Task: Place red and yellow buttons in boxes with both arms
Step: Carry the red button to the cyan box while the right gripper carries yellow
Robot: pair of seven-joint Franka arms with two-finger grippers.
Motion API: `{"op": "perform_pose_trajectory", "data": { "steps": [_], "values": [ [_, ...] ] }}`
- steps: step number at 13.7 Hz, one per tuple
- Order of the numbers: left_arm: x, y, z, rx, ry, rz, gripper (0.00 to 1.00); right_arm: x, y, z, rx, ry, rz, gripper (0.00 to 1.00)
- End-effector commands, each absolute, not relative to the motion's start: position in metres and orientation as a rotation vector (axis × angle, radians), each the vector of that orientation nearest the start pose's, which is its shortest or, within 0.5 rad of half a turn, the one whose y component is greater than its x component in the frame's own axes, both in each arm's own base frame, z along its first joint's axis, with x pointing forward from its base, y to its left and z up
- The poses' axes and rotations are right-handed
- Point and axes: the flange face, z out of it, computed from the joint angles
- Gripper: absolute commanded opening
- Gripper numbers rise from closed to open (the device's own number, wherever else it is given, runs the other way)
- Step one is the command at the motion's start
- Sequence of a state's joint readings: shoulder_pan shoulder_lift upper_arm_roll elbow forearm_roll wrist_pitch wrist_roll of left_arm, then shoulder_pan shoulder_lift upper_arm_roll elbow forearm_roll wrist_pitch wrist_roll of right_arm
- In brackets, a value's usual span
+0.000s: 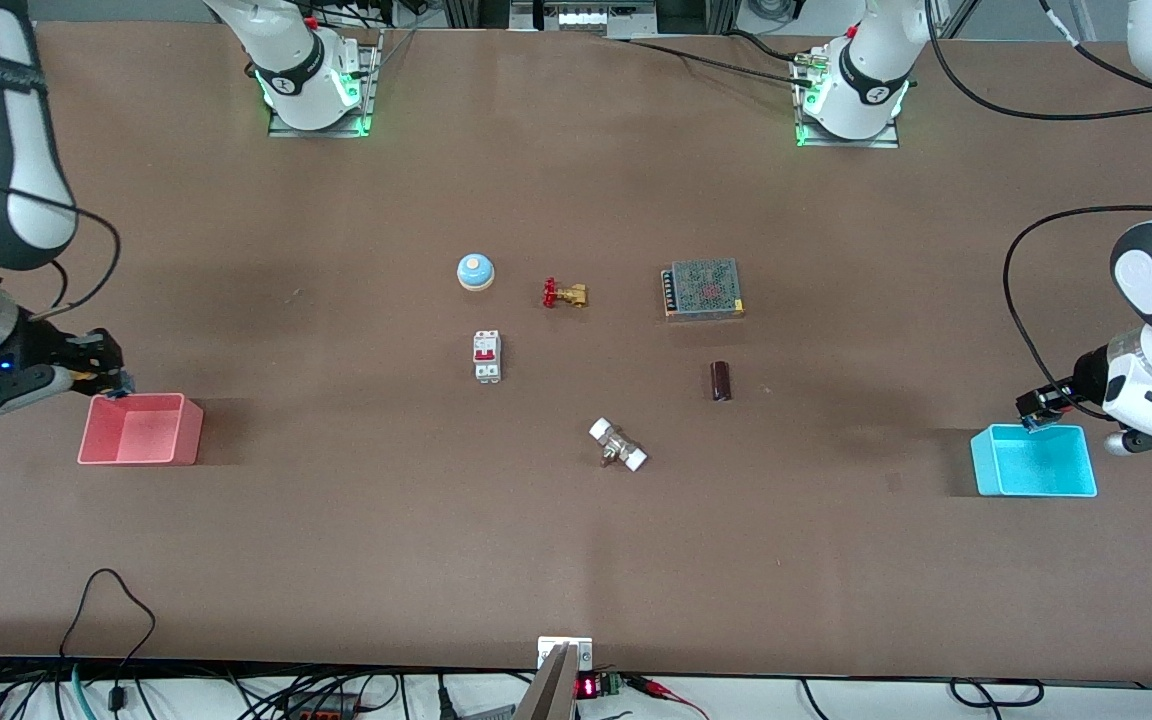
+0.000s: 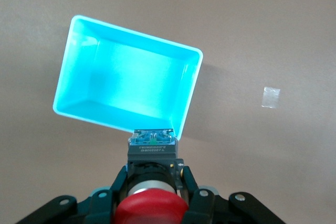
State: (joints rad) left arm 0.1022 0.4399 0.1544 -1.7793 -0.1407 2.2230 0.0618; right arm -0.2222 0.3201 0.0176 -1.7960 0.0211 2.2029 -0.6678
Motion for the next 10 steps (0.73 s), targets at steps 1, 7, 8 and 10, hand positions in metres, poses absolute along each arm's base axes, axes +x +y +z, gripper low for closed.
{"op": "perform_pose_trajectory", "data": {
  "steps": [1,7,8,10],
  "values": [
    [0.665,0.169,0.311,-3.149,-0.321,-0.074,0.28,0.652,-0.145,0.342,-3.068,-0.809,-0.234,0.18],
    [0.694,0.192,0.292,-3.138,-0.219,-0.113,0.27,0.663,-0.153,0.278,-3.085,-0.825,-0.314,0.18],
    [0.693,0.191,0.286,-3.140,-0.219,-0.096,0.27,0.664,-0.153,0.270,-3.085,-0.824,-0.314,0.18],
    [0.688,0.198,0.268,-3.154,-0.251,-0.041,0.27,0.664,-0.154,0.262,-3.090,-0.819,-0.329,0.18]
  ]
}}
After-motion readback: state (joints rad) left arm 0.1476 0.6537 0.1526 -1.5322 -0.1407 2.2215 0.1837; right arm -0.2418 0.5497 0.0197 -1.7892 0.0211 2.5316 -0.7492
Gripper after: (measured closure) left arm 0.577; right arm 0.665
